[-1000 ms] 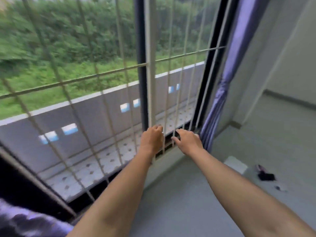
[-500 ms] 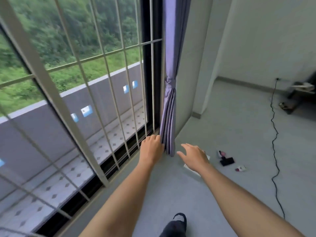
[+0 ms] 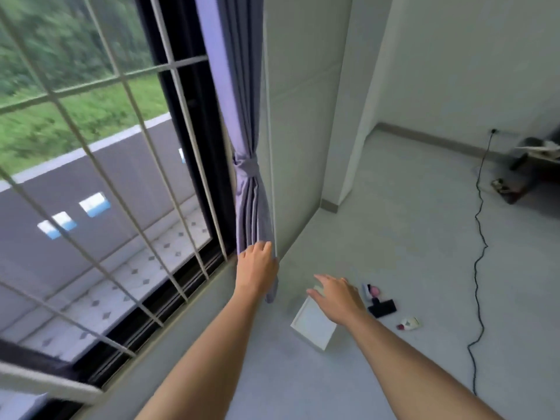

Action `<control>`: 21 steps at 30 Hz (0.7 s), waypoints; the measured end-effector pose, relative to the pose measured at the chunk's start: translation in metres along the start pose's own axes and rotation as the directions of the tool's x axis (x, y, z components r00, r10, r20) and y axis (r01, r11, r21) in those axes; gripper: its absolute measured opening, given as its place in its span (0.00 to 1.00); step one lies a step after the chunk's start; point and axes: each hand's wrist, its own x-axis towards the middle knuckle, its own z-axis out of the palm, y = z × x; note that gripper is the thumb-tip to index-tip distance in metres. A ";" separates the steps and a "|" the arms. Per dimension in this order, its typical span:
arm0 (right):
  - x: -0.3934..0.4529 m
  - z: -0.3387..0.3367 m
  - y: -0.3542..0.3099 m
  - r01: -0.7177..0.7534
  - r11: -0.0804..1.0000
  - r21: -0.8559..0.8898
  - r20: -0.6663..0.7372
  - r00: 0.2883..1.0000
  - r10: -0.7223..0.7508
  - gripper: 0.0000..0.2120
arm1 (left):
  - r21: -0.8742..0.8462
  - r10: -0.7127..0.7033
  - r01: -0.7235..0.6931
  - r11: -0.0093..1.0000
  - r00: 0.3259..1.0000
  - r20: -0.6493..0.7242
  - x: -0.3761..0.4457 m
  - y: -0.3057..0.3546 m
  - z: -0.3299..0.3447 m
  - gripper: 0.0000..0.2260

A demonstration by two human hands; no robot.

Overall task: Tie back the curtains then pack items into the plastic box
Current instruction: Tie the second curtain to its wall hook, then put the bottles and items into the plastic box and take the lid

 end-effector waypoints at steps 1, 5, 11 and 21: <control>0.013 -0.003 0.013 0.002 1.000 -0.007 0.017 1.000 -0.002 0.26 | -0.004 -0.021 0.021 1.000 1.000 0.004 0.009 0.007 0.009 0.08; 0.068 -0.009 0.071 0.076 0.996 -0.045 0.069 0.995 -0.073 0.25 | -0.021 -0.143 0.144 0.989 0.989 0.021 0.031 0.033 0.056 0.08; 0.148 -0.013 0.155 0.254 0.960 -0.120 0.280 0.936 -0.213 0.25 | -0.045 -0.494 0.498 0.866 0.866 0.080 0.037 0.087 0.120 0.12; 0.281 0.061 0.254 0.390 0.920 -0.030 0.432 0.835 -0.340 0.25 | -0.013 -0.755 0.789 0.614 0.592 0.282 0.017 0.136 0.276 0.24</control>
